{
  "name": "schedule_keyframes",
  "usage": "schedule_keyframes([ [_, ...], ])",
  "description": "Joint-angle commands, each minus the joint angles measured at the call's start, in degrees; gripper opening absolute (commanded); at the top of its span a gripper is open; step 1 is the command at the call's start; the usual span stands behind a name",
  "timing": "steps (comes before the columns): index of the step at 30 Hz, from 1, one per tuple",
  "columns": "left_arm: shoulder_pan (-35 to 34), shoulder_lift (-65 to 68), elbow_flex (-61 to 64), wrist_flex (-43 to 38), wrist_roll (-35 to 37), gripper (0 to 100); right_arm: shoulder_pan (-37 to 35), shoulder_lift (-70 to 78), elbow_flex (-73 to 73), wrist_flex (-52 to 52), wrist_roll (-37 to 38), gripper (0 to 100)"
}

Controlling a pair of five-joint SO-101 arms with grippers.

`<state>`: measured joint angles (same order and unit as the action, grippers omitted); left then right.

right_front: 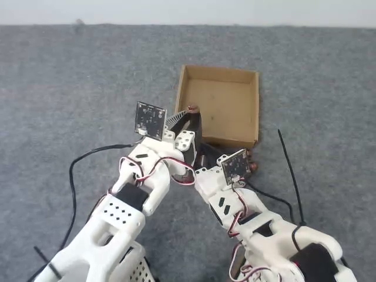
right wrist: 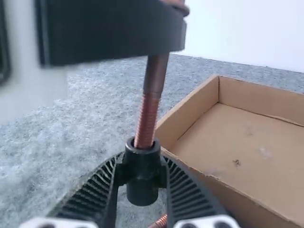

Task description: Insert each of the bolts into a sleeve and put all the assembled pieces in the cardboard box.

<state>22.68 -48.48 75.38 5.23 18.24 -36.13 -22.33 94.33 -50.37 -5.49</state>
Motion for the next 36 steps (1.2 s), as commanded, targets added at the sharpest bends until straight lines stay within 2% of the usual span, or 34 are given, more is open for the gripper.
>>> schedule_keyframes([
  [1, -0.3, -0.4, -0.6, -1.8, -0.4, 1, -0.2, -2.7, 1.1, -0.2, -0.4, 0.6],
  [24, -0.4, -0.4, 4.2, -1.7, -0.6, 1, 2.9, -2.8, 0.4, -0.3, -0.4, 0.6],
  [30, -0.3, -0.4, 6.1, -1.7, -7.2, 1, 3.3, -2.8, 0.3, -0.3, -0.4, 0.6],
  [36, 0.0, -0.4, 8.6, -1.8, -7.3, 1, 3.3, -2.8, 0.3, -0.3, -0.4, 0.6],
])
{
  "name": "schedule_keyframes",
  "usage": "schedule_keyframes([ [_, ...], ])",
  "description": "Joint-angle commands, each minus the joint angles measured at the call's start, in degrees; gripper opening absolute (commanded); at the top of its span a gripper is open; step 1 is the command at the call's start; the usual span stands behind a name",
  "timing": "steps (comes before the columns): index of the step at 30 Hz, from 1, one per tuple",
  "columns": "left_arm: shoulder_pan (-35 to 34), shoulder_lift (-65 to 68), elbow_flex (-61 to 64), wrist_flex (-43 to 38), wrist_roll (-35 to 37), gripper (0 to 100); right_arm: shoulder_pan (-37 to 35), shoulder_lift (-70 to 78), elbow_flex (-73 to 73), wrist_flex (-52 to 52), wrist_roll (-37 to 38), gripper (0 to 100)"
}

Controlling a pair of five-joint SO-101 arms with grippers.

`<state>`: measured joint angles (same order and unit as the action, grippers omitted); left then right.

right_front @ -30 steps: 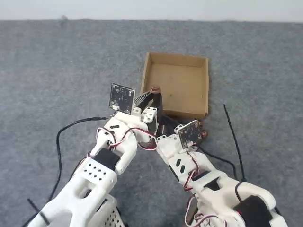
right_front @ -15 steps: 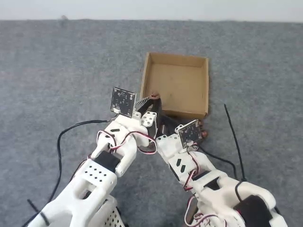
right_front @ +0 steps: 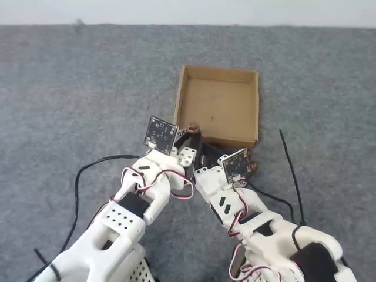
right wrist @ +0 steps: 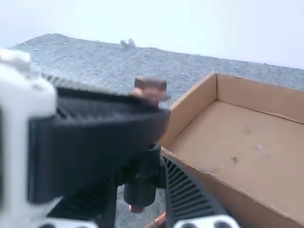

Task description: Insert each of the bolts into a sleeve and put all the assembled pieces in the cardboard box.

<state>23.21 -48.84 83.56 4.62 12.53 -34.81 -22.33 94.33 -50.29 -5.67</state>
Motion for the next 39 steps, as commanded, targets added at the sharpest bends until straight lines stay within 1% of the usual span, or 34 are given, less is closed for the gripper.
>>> schedule_keyframes([
  [1, -0.2, 0.0, 0.8, -1.1, -1.6, 1, 2.0, -2.8, 0.3, -0.4, -0.2, 0.6],
  [7, 3.4, 0.0, 2.9, -1.1, -1.7, 1, 2.0, -2.8, 0.3, -0.4, -0.2, 0.6],
  [27, 3.1, -0.1, 2.3, -1.4, -1.3, 1, 2.0, -2.8, 0.3, -0.4, -0.2, 0.6],
  [30, 3.1, -0.1, 1.5, -1.4, 0.7, 1, 2.0, -2.8, 0.3, -0.4, -0.2, 0.6],
  [32, 3.1, -0.1, 1.5, -1.3, 1.7, 3, 2.0, -2.8, 0.3, -0.4, -0.2, 0.6],
  [37, 3.0, -0.1, 2.4, -1.1, 1.9, 16, 2.0, -2.8, 0.4, -0.4, -0.2, 0.6],
  [39, 3.0, -0.1, 2.6, -1.1, 1.9, 19, 2.0, -2.8, 0.4, -0.4, -0.2, 0.6],
])
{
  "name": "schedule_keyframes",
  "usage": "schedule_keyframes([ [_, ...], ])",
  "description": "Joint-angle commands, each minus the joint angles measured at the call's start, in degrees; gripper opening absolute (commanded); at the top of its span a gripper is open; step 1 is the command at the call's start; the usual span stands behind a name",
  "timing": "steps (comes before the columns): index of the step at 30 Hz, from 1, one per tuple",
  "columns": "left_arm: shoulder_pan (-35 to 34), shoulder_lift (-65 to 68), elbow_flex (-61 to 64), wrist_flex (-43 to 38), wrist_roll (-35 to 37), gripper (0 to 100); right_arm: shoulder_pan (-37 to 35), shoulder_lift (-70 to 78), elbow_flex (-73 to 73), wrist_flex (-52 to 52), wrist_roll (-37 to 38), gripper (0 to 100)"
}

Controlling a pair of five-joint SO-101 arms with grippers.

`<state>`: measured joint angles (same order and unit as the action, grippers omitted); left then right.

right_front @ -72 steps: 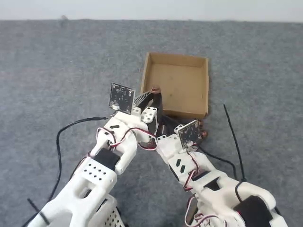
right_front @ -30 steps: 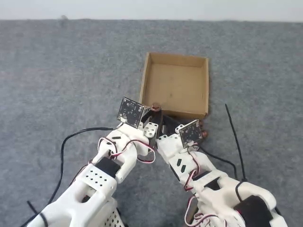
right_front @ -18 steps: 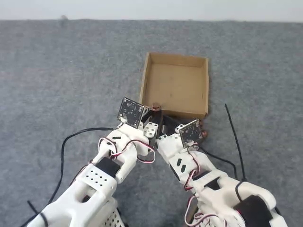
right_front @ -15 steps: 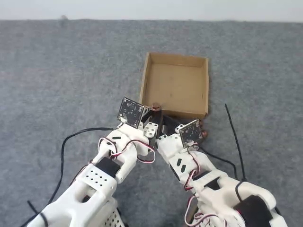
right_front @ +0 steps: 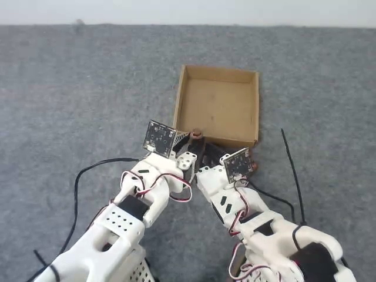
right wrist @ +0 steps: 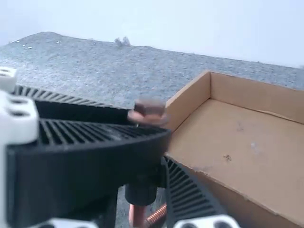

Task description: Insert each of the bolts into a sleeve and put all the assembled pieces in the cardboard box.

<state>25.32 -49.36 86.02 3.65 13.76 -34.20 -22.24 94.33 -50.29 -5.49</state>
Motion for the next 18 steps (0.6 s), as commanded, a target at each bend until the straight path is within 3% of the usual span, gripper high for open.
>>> schedule_keyframes([
  [1, 0.9, 0.4, 0.2, -0.1, 0.7, 19, 1.4, -2.9, 0.4, -0.4, -0.4, 0.6],
  [11, 0.9, -0.2, 0.0, -0.4, 0.7, 19, 1.4, -2.9, 0.4, -0.4, -0.4, 0.6],
  [18, 0.9, -14.4, 3.4, 1.1, 0.7, 19, 1.4, -2.9, 0.3, -0.4, -0.4, 0.6],
])
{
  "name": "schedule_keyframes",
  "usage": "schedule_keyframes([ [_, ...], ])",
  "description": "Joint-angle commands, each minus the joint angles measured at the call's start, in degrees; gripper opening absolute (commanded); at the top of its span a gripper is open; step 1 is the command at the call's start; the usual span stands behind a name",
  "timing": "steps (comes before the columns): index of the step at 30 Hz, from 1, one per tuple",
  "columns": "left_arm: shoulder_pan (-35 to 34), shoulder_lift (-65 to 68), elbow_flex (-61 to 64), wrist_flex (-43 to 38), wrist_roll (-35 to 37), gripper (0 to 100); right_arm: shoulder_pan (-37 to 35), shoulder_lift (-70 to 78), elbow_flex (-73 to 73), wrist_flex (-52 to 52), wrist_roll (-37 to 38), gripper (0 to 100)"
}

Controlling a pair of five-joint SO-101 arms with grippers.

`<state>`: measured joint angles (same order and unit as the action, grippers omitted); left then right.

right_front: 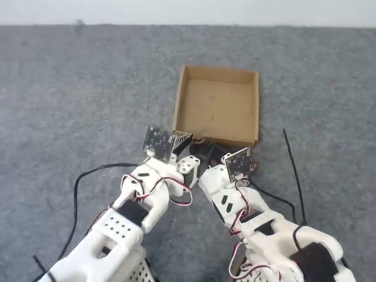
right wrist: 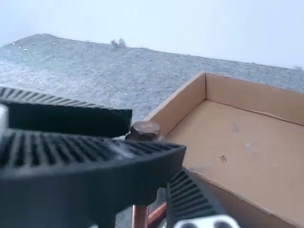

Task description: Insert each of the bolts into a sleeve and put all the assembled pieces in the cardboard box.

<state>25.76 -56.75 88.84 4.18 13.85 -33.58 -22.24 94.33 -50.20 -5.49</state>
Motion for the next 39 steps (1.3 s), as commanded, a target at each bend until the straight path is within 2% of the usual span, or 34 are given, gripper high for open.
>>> schedule_keyframes([
  [1, 0.4, -9.8, 0.9, 2.5, 0.6, 19, 0.7, -2.9, 0.3, -0.5, -0.4, 0.6],
  [8, -1.5, -29.8, 1.2, 19.1, 0.6, 19, 0.7, -2.9, 0.3, -0.5, -0.3, 0.6],
  [12, -6.9, -38.4, 1.5, 23.0, 0.7, 19, 0.7, -2.9, 0.3, -0.5, -0.3, 0.6],
  [16, -11.5, -44.0, 3.4, 23.7, 0.7, 19, 0.7, -2.9, 0.3, -0.5, -0.3, 0.6],
  [24, -17.7, -47.4, 7.7, 24.7, 0.7, 18, 0.9, -2.9, 0.3, -0.5, -0.3, 0.6],
  [31, -19.4, -47.5, 7.7, 30.7, 0.4, 0, 3.9, -2.9, -0.4, -0.5, -0.3, 0.6],
  [35, -19.5, -47.5, 7.7, 35.9, 0.2, 2, 4.1, -4.4, 0.3, -1.5, -0.2, 0.6],
  [39, -19.5, -47.4, 7.7, 39.5, 0.2, 2, 7.9, -9.8, 1.1, -1.7, -0.2, 0.6],
])
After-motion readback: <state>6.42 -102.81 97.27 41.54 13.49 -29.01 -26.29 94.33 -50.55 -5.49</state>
